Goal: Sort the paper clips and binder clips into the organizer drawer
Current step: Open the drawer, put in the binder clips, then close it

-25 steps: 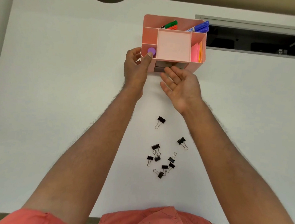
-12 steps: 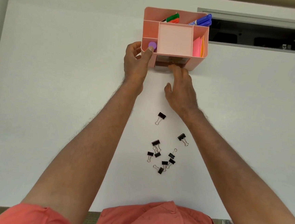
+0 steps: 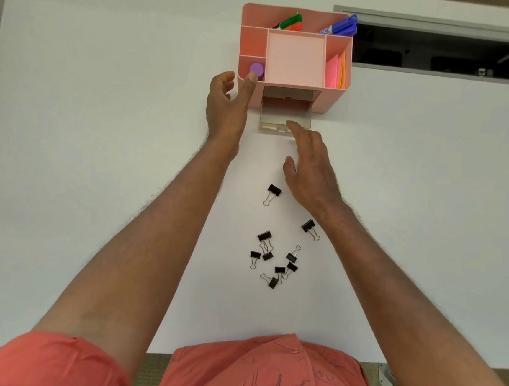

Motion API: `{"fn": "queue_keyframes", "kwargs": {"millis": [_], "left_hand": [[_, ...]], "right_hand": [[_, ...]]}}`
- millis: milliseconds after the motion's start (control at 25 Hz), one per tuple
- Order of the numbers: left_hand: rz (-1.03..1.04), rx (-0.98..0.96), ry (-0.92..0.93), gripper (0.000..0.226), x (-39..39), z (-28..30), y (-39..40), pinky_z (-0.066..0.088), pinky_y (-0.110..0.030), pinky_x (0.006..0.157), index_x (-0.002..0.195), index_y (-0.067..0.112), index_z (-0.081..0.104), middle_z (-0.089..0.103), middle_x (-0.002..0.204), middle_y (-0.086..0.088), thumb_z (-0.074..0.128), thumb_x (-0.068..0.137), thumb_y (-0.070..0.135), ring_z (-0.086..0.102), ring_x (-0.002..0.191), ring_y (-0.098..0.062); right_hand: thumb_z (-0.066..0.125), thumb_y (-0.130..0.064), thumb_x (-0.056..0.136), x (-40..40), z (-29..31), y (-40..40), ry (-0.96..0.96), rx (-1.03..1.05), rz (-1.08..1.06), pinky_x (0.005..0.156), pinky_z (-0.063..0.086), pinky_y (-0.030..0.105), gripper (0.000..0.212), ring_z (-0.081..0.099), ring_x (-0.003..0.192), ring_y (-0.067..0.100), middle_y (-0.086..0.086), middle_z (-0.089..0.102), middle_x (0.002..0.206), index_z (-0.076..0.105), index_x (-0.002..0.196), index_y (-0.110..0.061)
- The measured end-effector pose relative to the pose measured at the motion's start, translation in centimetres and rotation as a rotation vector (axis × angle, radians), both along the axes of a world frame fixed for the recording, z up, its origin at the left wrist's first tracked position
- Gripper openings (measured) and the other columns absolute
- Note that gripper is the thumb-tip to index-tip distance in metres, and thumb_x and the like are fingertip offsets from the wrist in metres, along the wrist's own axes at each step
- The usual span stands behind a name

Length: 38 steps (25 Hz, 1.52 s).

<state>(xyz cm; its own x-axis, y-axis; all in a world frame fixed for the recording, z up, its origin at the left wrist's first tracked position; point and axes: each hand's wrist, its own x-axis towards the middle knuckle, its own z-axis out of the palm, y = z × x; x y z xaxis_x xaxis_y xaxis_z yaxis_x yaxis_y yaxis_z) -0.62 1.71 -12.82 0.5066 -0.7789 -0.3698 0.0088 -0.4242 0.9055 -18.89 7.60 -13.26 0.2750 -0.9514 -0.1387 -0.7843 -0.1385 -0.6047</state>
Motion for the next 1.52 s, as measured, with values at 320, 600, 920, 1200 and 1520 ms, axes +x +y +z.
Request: {"fn": "queue_keyframes", "kwargs": {"millis": [320,600,920,1200,1520], "left_hand": [[-0.299,-0.042,-0.327,0.028,-2.2,-2.5,12.3,0.05,-0.024,0.085,0.115,0.015,0.066,0.064,0.106,0.0,0.065,0.094,0.032,0.058,0.091,-0.01],[-0.737,-0.016,-0.748,0.033,-5.5,-2.5,16.3,0.051,-0.038,0.089,0.125,0.016,0.061,0.055,0.118,-0.007,0.067,0.093,0.025,0.054,0.108,-0.025],[-0.595,0.109,-0.394,0.013,-5.2,-0.6,17.3,0.048,-0.027,0.065,0.091,0.015,0.065,0.062,0.089,0.0,0.06,0.079,0.015,0.055,0.071,-0.011],[-0.591,0.204,-0.203,0.011,-5.3,0.0,20.8,0.038,-0.014,0.052,0.087,0.009,0.058,0.054,0.077,0.004,0.052,0.079,0.002,0.046,0.065,-0.01],[-0.973,0.135,-0.518,0.029,-4.6,-1.6,21.3,0.049,-0.026,0.073,0.115,0.015,0.065,0.046,0.107,-0.003,0.059,0.09,0.002,0.054,0.09,-0.018]], "right_hand": [[0.062,-0.033,0.097,-7.3,-1.0,8.5,0.06,0.108,-0.137,0.095,0.049,0.036,0.036,0.043,0.123,0.016,-0.005,0.048,0.13,0.057,0.131,-0.025],[0.069,-0.026,0.093,-6.5,-1.0,14.0,0.082,0.076,-0.104,0.09,0.047,0.032,0.034,0.046,0.116,0.022,0.0,0.051,0.124,0.06,0.125,-0.024],[0.059,-0.024,0.091,-6.5,0.3,14.5,-0.156,0.255,-0.319,0.076,0.044,0.009,0.019,0.062,0.09,0.005,0.001,0.056,0.116,0.072,0.106,-0.026],[0.055,-0.018,0.086,-7.0,0.9,15.5,-0.412,0.516,-0.517,0.074,0.05,0.026,0.012,0.059,0.078,0.012,0.0,0.06,0.095,0.066,0.092,-0.02],[0.056,0.002,0.091,-7.3,-1.1,16.9,0.004,0.186,0.104,0.09,0.048,0.025,0.04,0.05,0.107,0.018,0.002,0.043,0.117,0.07,0.119,-0.023]]}}
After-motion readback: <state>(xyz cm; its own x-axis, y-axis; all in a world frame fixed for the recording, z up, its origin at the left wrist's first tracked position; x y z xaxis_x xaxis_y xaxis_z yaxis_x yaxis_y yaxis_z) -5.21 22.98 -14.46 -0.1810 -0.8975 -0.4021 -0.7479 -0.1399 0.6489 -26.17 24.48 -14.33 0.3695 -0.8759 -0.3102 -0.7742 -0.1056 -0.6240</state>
